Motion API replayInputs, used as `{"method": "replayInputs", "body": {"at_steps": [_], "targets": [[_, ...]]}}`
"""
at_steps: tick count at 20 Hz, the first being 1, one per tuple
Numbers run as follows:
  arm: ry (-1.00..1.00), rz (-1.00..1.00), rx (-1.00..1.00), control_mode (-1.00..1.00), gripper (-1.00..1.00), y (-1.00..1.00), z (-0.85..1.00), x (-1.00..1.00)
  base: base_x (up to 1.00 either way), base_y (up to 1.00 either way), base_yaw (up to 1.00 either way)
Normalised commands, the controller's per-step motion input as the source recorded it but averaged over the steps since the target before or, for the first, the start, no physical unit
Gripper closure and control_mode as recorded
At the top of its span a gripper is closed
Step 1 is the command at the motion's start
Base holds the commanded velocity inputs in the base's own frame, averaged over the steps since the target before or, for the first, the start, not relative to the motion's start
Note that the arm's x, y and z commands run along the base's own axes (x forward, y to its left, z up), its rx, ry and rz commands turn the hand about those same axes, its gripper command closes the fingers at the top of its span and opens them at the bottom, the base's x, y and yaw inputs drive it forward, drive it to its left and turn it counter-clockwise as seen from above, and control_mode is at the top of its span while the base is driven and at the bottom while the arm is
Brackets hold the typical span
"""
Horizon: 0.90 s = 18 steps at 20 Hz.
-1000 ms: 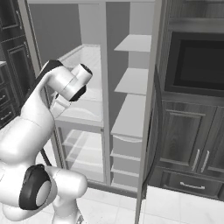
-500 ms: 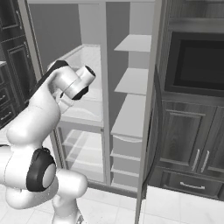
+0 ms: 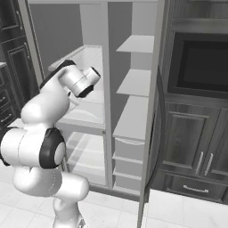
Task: Place one of the steaks on the plate and the other in the bowl. Then place the bowl in the fridge.
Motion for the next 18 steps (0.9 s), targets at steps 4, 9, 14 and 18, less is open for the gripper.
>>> {"method": "replayInputs", "body": {"at_steps": [4, 9, 14, 18], "targets": [[0.0, 0.0, 0.01, -1.0, -1.0, 0.46, -0.43, 0.32, 0.0, 0.0, 0.0], [0.0, -0.03, 0.0, -1.0, -1.0, 0.79, -0.19, -0.02, 0.0, 0.0, 0.0], [0.0, -0.14, 0.0, -1.0, -1.0, 0.9, -0.06, -0.26, 0.0, 0.0, 0.0], [0.0, -0.3, 0.0, -1.0, -1.0, 1.0, 0.0, -0.52, 0.0, 0.0, 0.0]]}}
